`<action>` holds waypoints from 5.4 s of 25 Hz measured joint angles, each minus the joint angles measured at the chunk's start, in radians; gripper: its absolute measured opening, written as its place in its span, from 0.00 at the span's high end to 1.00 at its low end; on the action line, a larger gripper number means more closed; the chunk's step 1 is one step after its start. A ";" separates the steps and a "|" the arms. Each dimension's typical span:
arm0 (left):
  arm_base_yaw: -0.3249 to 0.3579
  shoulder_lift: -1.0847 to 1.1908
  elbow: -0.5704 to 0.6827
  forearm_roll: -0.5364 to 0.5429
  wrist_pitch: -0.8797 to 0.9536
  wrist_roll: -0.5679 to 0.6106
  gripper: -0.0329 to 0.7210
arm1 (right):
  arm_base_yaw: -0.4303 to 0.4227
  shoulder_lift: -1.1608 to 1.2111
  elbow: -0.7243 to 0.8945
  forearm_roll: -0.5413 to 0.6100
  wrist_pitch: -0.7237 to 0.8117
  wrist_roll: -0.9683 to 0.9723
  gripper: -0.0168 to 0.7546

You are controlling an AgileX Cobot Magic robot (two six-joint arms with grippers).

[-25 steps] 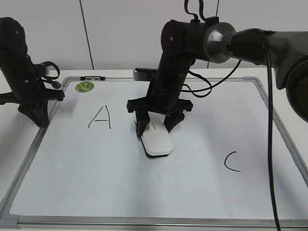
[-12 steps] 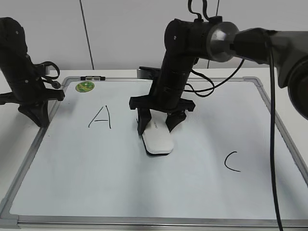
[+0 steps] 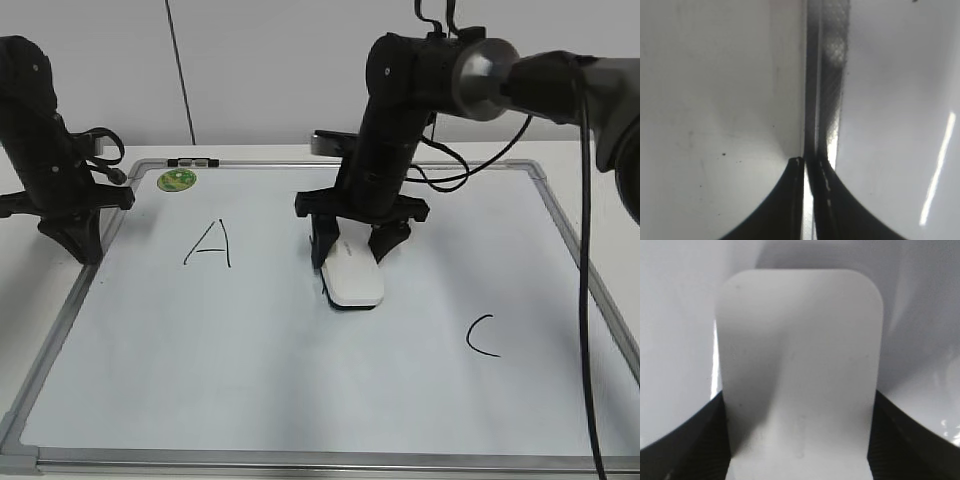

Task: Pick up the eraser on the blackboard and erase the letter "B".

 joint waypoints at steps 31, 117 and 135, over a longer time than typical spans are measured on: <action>0.000 0.000 0.000 0.002 0.002 0.000 0.93 | 0.108 -0.002 0.000 0.016 -0.002 0.001 0.31; 0.000 0.000 0.000 0.004 0.002 0.000 0.93 | -0.474 -0.265 0.356 -0.161 -0.136 -0.157 0.31; 0.000 0.000 0.000 0.004 0.002 0.000 0.93 | -0.474 -0.202 0.340 -0.159 -0.098 -0.194 0.31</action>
